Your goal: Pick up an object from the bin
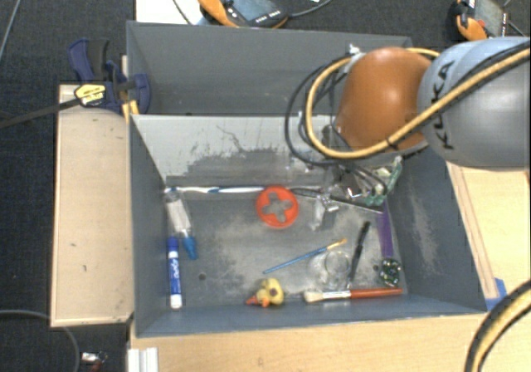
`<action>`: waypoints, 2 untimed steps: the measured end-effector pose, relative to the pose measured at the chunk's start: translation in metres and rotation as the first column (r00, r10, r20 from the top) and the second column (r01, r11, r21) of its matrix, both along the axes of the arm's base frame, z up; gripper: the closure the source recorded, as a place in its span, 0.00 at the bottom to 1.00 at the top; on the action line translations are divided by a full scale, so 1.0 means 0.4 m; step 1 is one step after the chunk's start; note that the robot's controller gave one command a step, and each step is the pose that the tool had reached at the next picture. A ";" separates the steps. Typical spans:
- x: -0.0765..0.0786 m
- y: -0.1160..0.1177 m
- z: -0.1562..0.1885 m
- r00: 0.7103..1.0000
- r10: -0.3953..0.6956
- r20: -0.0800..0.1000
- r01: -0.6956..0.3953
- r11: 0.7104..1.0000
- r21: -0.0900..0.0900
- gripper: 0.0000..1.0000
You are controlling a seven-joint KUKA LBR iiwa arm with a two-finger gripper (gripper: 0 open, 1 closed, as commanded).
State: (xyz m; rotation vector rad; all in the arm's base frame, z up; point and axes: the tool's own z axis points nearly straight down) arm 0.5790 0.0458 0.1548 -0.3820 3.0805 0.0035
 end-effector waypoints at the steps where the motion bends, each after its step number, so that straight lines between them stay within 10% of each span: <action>1: -0.025 -0.010 -0.185 0.999 -0.027 -0.027 0.027 1.000 -0.002 0.00; 2: -0.020 0.038 -0.173 0.979 -0.205 0.000 0.205 0.979 0.009 0.00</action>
Offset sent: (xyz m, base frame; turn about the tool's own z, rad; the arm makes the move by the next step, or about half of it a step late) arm -0.0086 0.0172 -0.0698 0.2249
